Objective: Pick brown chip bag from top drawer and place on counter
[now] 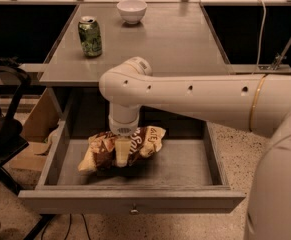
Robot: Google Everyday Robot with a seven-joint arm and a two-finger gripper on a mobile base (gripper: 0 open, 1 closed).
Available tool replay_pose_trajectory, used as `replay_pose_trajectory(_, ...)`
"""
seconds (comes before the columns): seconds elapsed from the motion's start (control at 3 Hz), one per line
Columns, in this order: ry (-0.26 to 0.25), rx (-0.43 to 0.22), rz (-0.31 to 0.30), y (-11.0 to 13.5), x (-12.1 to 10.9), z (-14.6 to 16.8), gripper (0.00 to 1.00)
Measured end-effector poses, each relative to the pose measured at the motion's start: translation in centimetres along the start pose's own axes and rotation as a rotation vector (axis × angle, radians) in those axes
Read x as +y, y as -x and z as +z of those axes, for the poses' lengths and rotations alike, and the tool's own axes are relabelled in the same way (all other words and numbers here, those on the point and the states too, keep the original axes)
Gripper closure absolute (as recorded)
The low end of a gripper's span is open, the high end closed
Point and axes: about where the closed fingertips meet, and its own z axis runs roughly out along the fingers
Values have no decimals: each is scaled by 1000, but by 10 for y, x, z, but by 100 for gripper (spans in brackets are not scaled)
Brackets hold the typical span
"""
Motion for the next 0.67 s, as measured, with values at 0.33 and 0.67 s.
replay_pose_trajectory(0.33,-7,-13,2,2,-2,6,49)
replay_pose_trajectory(0.67,-7,-13,2,2,-2,6,72)
